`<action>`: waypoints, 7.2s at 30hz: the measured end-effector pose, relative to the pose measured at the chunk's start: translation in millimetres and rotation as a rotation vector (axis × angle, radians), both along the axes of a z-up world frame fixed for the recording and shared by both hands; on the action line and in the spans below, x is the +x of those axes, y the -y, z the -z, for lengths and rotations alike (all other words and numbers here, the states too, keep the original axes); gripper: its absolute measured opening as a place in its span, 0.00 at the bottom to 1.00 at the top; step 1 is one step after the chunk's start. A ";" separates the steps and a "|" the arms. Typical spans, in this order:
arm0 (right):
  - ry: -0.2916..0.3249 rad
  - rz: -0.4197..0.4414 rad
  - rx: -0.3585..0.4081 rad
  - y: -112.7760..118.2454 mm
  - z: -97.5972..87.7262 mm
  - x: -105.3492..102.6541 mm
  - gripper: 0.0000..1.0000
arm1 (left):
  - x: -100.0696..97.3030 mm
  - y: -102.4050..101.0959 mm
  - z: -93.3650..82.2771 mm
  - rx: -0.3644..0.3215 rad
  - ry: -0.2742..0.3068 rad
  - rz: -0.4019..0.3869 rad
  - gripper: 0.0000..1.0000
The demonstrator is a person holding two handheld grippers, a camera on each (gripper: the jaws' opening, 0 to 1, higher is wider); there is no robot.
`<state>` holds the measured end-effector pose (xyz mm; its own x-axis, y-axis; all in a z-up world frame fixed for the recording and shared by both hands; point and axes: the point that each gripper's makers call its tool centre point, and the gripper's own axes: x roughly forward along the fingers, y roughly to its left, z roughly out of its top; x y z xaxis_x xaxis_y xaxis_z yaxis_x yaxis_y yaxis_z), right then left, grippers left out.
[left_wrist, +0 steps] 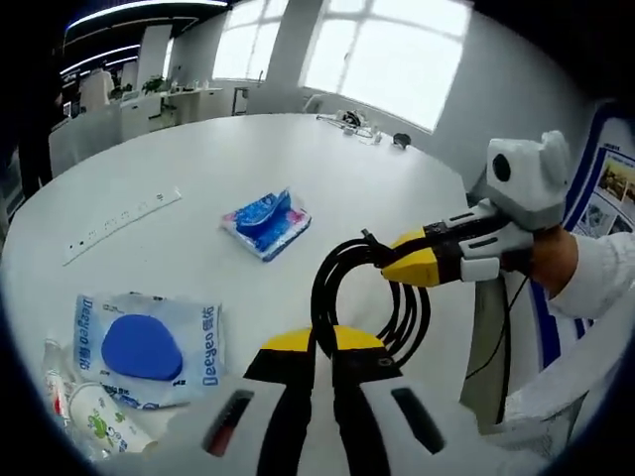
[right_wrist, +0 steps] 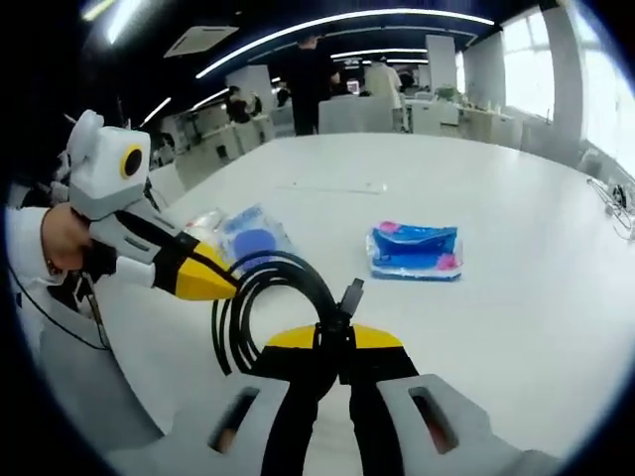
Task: Arrange the tabletop items into an orderly group along one side of the table until the central work area is clear of visible clutter.
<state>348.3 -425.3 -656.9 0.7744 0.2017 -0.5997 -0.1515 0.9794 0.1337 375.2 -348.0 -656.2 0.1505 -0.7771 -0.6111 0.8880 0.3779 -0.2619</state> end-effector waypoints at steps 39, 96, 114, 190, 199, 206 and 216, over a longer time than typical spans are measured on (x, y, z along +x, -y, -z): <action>-0.084 0.005 0.022 84.3 59.7 50.0 0.08 | 50.9 84.1 57.7 0.063 -0.082 -0.053 0.02; -0.118 0.026 0.004 89.4 95.6 58.3 0.24 | 65.8 89.8 86.1 0.108 -0.084 -0.074 0.20; -0.090 0.038 0.000 89.1 82.8 55.5 0.40 | 66.7 82.6 73.0 0.077 -0.067 -0.056 0.33; 0.064 0.072 -0.002 67.2 -8.7 31.1 0.70 | 36.1 7.8 -29.0 -0.068 0.036 -0.026 0.81; 0.098 0.074 -0.013 64.2 -28.0 27.5 0.68 | 35.8 -14.9 -38.5 -0.079 0.051 -0.047 0.82; 0.114 0.074 -0.010 53.5 -38.0 24.9 0.68 | 35.5 -38.8 -48.0 -0.088 0.066 -0.067 0.83; 0.125 0.063 0.001 27.8 -43.2 23.8 0.68 | 38.9 -82.0 -55.5 -0.076 0.089 -0.104 0.83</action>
<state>372.1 -453.1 -613.7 0.8540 0.1508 -0.4979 -0.1049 0.9873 0.1191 414.1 -266.0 -600.7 0.2834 -0.7983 -0.5315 0.8662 0.4509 -0.2155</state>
